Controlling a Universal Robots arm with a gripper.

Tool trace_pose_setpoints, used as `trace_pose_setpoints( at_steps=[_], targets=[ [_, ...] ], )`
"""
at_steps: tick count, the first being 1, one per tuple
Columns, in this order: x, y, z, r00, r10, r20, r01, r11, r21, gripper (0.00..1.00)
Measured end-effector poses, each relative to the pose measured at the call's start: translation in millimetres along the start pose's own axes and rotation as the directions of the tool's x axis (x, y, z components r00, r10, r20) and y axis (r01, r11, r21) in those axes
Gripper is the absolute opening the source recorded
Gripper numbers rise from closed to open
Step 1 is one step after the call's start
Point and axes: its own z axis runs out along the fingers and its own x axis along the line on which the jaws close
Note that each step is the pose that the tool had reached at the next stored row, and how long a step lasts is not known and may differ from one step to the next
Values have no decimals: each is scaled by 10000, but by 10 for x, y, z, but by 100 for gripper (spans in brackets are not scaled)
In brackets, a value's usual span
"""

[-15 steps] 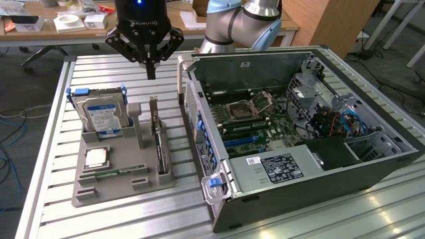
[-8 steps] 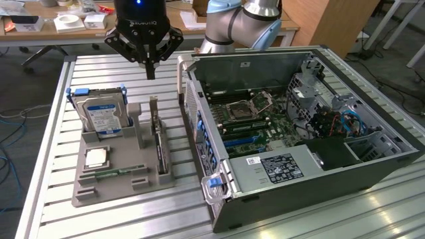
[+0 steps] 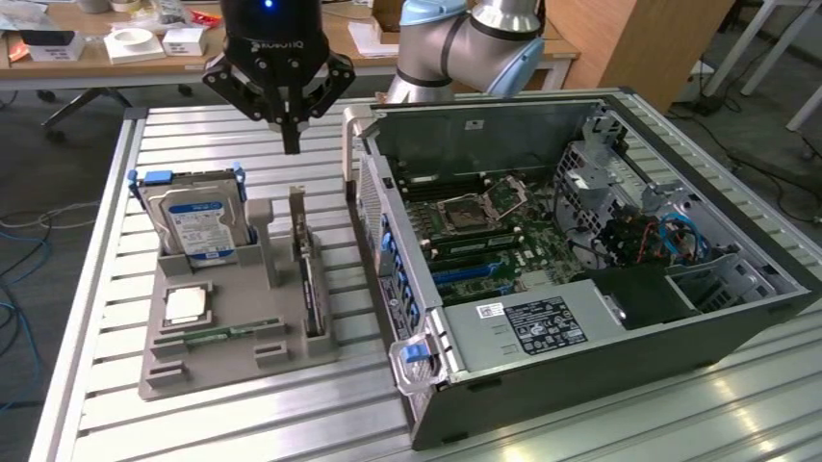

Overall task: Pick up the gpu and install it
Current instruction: 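Reach for the gpu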

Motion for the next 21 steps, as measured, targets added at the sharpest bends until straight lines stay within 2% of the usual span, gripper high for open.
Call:
trace_pose_setpoints(
  at_steps=[16, 21],
  targets=[
    [-18, -249, -11, 10000, 2, 0, -2, 10000, 0, 10],
    [-19, -271, -12, 10000, 3, 0, -3, 10000, 0, 10]
  ],
)
